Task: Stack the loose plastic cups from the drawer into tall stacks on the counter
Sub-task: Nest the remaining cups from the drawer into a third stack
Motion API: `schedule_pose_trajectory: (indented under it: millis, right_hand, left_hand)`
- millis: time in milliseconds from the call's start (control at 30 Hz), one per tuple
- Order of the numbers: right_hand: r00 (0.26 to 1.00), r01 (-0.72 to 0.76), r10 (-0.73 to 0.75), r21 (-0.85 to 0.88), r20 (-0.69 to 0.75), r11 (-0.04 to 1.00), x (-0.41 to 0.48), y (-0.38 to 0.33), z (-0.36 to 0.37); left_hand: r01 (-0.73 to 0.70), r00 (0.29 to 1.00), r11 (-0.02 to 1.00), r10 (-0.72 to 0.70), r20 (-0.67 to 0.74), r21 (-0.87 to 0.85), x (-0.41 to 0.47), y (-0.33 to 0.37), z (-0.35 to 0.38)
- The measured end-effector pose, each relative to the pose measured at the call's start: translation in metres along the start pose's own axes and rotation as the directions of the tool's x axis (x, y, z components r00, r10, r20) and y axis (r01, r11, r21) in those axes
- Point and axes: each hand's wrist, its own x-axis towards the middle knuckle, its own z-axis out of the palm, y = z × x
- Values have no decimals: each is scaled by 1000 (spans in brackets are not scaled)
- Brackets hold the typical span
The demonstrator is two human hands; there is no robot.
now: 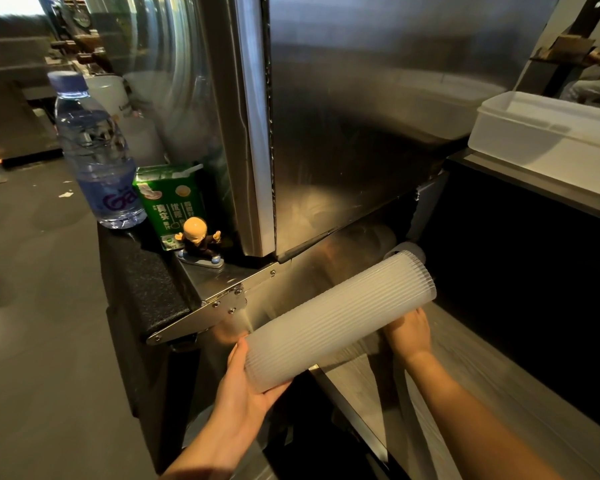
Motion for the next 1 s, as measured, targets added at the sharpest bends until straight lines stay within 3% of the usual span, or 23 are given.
schedule_pose_trajectory:
  millis: [167,267,367,600,733,900,1000]
  right_hand:
    - [1000,-20,19,-110,-10,994,-1,9,-2]
    - [993,-109,115,167,-27,980,-4,13,-5]
    - [985,-140,172,459,-30,877,-10,15,-15]
    - [970,-73,223,747,-102,661,-16,21,-40]
    - [950,-35,268,802,-158,597,-17,23,-56]
    - [939,-17,278,779,-202,626,-19,29,-72]
    - [942,31,253,806,-221,591,-21,24,-88]
  left_hand:
    - [-6,1000,1000,6,9,-3,0,-1,0]
    - [-7,1000,1000,7,20,2,1,-2,0]
    - [-14,1000,1000,14,23,10,2,-3,-1]
    - [-24,1000,999,23,20,39,3,-4,-3]
    - [-38,999,998,37,23,54,1,-4,-6]
    - [-48,999,997,47,20,57,1,-5,-8]
    - [-53,999,997,52,8,53,3,-7,-12]
